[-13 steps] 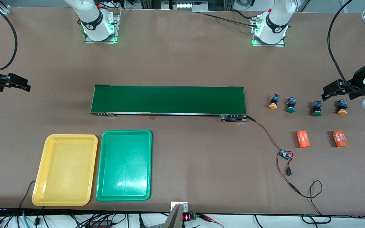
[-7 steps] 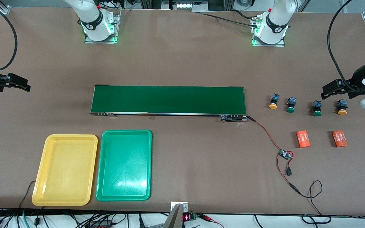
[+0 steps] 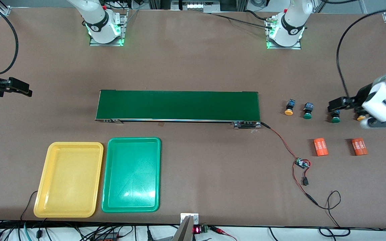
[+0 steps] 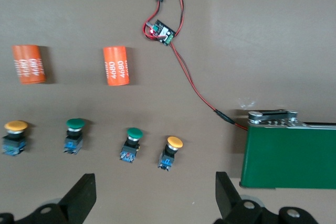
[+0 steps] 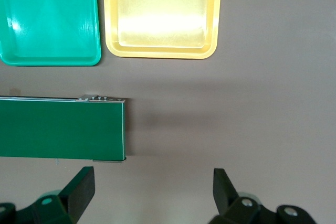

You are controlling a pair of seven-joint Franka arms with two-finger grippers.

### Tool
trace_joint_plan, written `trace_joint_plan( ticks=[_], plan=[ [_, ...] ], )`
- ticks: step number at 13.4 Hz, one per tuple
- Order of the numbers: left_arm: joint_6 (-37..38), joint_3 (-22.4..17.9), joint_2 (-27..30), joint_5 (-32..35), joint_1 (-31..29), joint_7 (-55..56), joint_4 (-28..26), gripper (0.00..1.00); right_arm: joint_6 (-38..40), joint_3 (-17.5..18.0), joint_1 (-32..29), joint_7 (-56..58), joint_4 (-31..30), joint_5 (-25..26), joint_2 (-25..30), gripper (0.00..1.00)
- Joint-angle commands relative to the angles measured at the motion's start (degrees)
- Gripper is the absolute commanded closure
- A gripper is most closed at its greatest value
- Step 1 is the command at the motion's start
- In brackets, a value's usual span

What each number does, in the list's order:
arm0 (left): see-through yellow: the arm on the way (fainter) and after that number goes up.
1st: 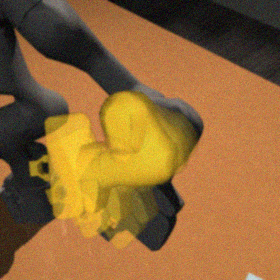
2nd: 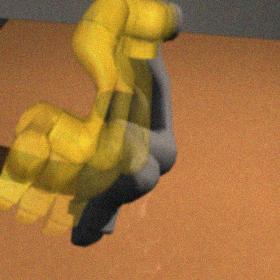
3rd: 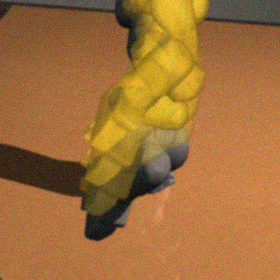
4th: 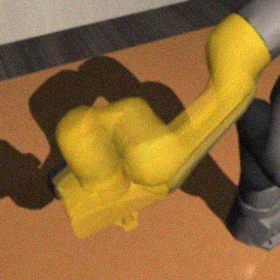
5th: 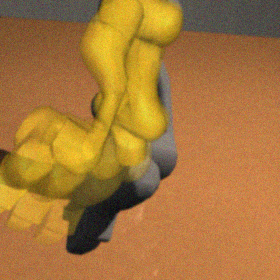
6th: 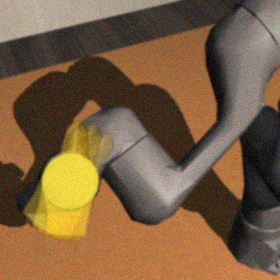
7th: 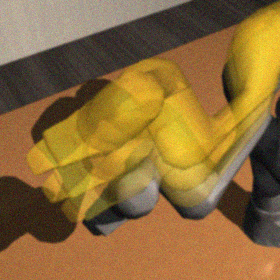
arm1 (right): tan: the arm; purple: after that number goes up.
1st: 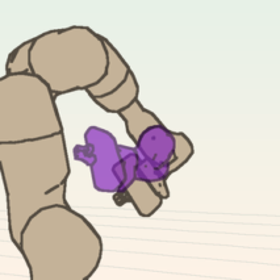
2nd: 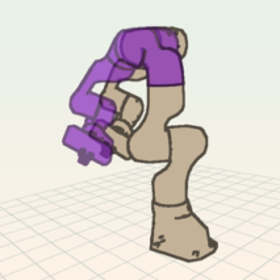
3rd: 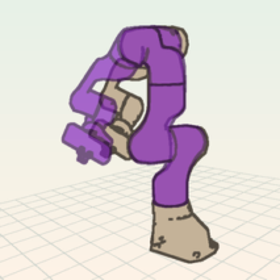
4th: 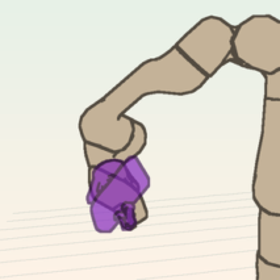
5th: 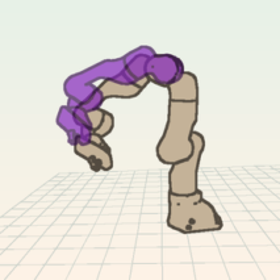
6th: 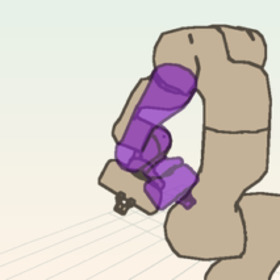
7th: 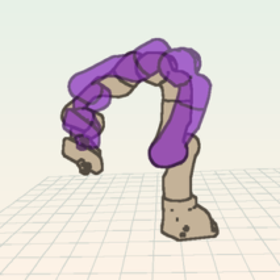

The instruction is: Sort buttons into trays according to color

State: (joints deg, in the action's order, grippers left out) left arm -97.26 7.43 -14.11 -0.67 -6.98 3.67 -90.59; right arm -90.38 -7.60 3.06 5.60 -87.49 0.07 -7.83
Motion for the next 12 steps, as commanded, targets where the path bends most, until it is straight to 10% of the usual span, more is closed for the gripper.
trace_joint_plan(
  ticks=[1,12],
  plan=[
    [-5.6,-0.4,-4.9,0.0,-0.7,-0.1,-1.2,0.00,0.5,-0.4,0.3,1.2,1.4,-0.7,-0.6,0.00],
    [-23.7,-1.7,-24.9,7.7,-4.5,0.1,-0.5,0.00,0.4,-0.3,0.3,1.0,1.4,-1.0,-0.6,0.00]
  ],
)
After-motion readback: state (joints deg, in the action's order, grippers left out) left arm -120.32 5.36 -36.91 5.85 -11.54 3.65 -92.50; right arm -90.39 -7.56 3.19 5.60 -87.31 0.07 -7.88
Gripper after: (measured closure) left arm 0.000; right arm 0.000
